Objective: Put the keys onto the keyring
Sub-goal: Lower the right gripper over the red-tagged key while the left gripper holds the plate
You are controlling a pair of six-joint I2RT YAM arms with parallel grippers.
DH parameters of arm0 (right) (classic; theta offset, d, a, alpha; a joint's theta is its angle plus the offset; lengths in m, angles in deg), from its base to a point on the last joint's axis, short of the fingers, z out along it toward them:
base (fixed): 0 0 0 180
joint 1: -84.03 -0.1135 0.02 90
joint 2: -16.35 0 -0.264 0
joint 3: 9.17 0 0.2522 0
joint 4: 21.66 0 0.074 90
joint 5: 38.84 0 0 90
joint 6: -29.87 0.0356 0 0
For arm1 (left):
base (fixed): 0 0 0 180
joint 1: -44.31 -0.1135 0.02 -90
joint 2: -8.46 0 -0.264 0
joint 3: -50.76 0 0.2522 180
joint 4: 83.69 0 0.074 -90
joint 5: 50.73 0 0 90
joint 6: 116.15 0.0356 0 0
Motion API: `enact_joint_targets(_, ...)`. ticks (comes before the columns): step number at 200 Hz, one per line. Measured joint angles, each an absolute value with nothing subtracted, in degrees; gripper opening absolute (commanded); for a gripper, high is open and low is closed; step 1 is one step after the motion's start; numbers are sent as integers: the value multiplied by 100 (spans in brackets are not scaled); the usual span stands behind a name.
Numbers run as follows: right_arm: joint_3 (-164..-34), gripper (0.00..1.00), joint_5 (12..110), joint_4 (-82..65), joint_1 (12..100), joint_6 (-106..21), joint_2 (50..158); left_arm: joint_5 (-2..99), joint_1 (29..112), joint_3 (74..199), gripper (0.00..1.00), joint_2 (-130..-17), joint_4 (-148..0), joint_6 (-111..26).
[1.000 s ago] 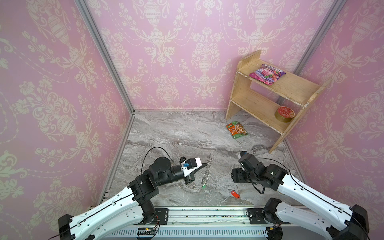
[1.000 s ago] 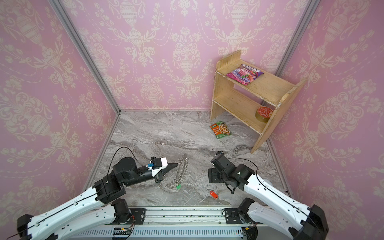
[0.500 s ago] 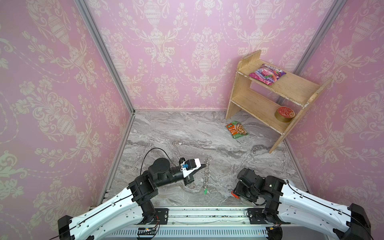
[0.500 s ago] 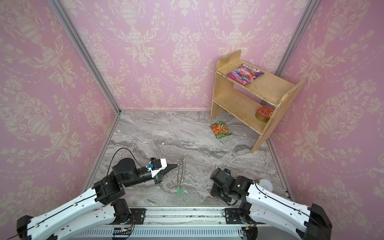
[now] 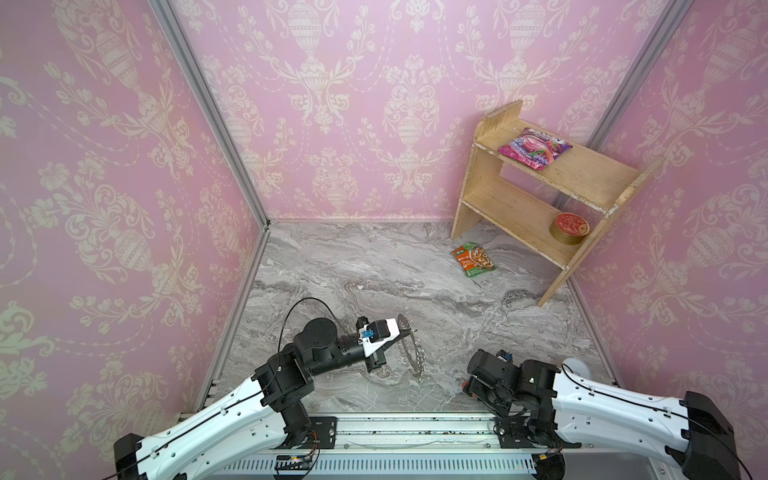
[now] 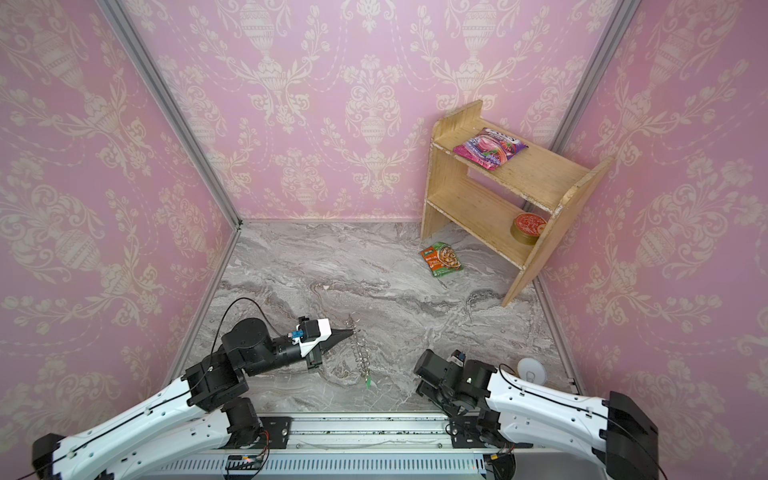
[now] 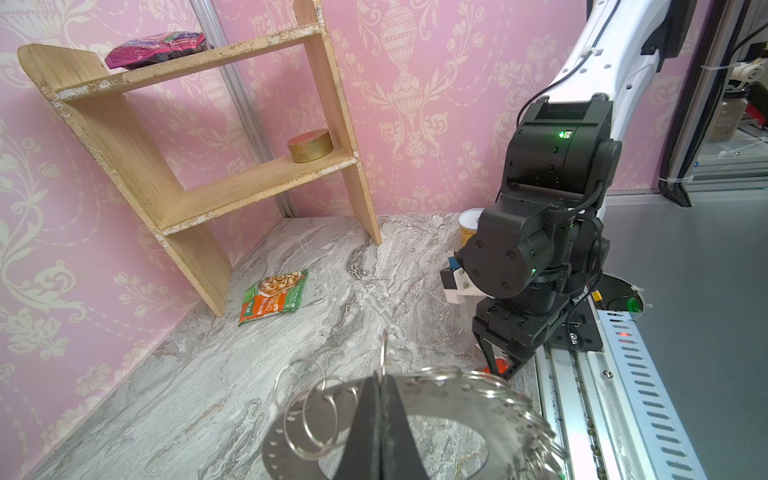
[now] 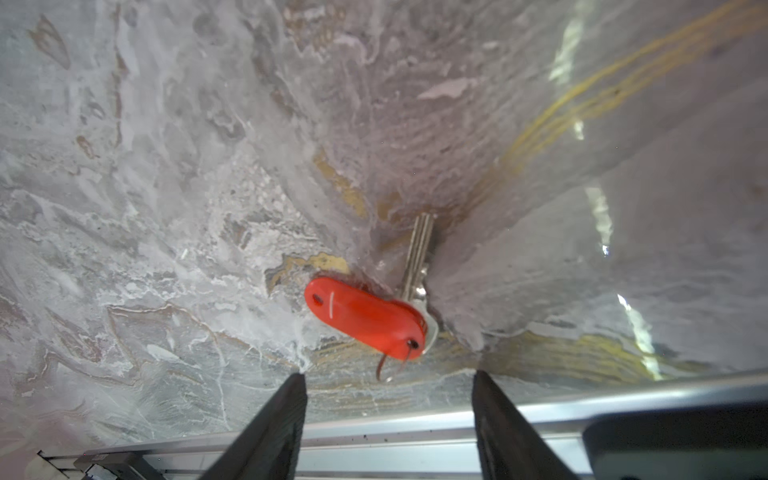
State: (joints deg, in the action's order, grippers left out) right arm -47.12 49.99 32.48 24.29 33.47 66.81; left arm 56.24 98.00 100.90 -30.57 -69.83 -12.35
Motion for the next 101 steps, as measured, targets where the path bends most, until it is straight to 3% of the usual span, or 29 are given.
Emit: enact_joint_targets(101, -4567, 72, 4779, 2144, 2387, 4003, 6921, 5627, 9800, 10088, 0, -3070, -6983, -1235)
